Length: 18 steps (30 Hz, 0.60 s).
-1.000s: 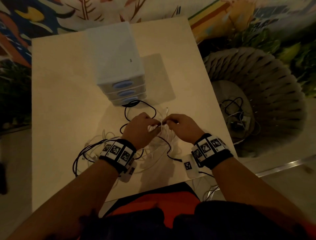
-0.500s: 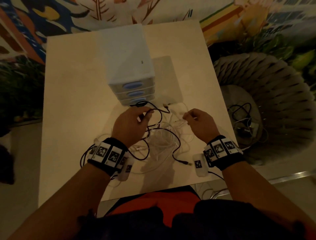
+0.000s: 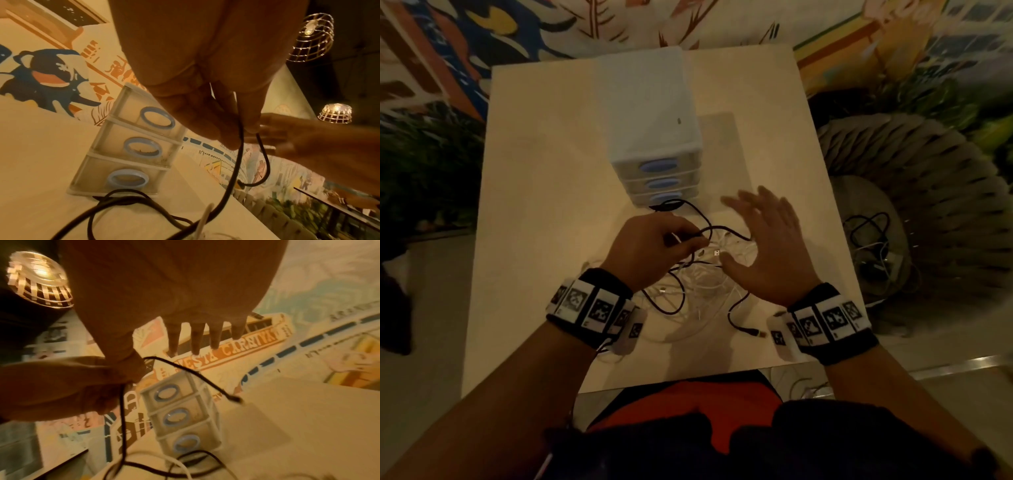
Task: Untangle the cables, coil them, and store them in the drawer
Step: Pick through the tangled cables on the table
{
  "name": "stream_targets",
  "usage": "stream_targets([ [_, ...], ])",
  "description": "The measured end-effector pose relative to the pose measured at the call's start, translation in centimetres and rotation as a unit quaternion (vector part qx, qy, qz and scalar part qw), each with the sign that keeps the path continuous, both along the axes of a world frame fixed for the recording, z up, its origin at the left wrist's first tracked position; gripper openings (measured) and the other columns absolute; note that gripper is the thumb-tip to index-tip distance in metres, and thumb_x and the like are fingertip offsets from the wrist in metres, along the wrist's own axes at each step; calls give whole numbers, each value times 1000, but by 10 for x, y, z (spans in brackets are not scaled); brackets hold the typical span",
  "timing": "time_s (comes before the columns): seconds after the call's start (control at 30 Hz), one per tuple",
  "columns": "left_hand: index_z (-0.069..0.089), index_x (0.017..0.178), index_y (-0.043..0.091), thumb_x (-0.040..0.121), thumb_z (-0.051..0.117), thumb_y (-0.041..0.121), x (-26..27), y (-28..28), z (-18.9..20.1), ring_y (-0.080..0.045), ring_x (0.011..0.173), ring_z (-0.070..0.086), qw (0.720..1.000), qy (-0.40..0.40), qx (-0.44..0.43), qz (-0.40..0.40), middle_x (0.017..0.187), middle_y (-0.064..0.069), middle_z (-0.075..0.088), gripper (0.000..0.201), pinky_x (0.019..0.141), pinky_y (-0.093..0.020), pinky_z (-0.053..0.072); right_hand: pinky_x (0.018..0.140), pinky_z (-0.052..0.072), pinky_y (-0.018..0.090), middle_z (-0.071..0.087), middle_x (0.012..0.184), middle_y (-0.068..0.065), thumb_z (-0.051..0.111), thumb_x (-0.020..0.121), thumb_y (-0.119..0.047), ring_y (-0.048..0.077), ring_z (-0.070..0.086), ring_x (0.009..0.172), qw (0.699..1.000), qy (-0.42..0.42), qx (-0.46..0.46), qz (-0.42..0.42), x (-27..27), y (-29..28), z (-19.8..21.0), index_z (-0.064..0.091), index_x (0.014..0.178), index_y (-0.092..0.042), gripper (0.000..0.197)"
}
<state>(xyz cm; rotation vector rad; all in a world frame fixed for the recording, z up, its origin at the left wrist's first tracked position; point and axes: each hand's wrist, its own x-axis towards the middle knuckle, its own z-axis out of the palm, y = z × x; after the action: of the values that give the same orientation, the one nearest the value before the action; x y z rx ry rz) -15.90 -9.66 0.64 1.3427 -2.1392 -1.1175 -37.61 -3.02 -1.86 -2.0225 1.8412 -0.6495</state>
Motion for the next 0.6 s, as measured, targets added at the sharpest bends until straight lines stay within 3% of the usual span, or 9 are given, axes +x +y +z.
stream_targets([
  [0.07, 79, 90, 30, 86, 77, 41, 1, -2, -1, -5, 71, 68, 1000, -13, -12, -12, 80, 15, 72, 11, 71, -37, 56, 110, 39, 43, 64, 123, -8, 56, 90, -58, 18, 57, 122, 994, -2, 78, 81, 9, -8, 7, 58, 127, -32, 46],
  [0.1, 78, 89, 30, 86, 77, 41, 2, -2, -1, -5, 71, 68, 1000, -12, -8, -17, 79, 15, 72, 11, 71, -37, 56, 93, 49, 38, 68, 104, -10, 51, 93, -62, 14, 64, 100, 987, -21, 124, 103, 14, -12, 11, 61, 116, -29, 42],
  [0.13, 78, 89, 30, 86, 77, 41, 4, -2, 0, -5, 70, 68, 1000, -5, 2, -22, 80, 15, 72, 12, 70, -36, 57, 76, 51, 35, 66, 87, -8, 46, 95, -64, 11, 63, 81, 982, -39, 149, 111, 18, -14, 12, 62, 107, -25, 44],
  [0.2, 77, 97, 29, 88, 73, 43, 9, -1, -1, -6, 68, 71, 999, 27, 35, -15, 82, 12, 74, 18, 68, -32, 59, 61, 45, 34, 60, 72, -4, 38, 99, -60, 14, 56, 66, 985, -64, 124, 99, 21, -15, 15, 61, 94, -20, 47],
  [0.27, 72, 115, 30, 96, 62, 42, 16, -1, -6, -7, 66, 72, 997, 48, 59, 11, 89, 8, 75, 24, 68, -26, 59, 62, 45, 35, 61, 72, -6, 39, 105, -49, 14, 56, 66, 992, -70, 72, 80, 17, -11, 16, 65, 88, -20, 42],
  [0.33, 66, 123, 34, 104, 51, 37, 26, -3, -16, -7, 67, 70, 997, 18, 72, 16, 100, 8, 73, 25, 66, -22, 55, 61, 44, 32, 60, 70, -8, 45, 106, -41, 11, 56, 65, 994, -61, 64, 64, 9, -3, 14, 69, 87, -21, 37],
  [0.4, 64, 123, 39, 101, 55, 39, 35, -3, -30, -4, 70, 64, 993, -102, 41, -37, 113, 15, 67, 24, 68, -20, 47, 60, 44, 32, 63, 70, -7, 47, 106, -38, 10, 56, 64, 994, -57, 78, 57, -1, 5, 10, 71, 88, -21, 34],
  [0.47, 63, 124, 40, 96, 61, 46, 40, 2, -42, -4, 78, 57, 971, -218, 3, -100, 118, 18, 57, 29, 74, -22, 41, 62, 47, 30, 67, 73, -7, 47, 106, -36, 7, 58, 64, 990, -66, 104, 66, -11, 13, 8, 70, 90, -21, 32],
  [0.6, 63, 127, 38, 99, 55, 41, 35, 9, -56, -19, 103, 63, 953, -277, -34, -119, 120, 7, 59, 29, 78, -31, 49, 67, 47, 24, 70, 77, -11, 52, 104, -27, 3, 61, 72, 982, -88, 152, 74, -22, 26, 3, 70, 93, -25, 21],
])
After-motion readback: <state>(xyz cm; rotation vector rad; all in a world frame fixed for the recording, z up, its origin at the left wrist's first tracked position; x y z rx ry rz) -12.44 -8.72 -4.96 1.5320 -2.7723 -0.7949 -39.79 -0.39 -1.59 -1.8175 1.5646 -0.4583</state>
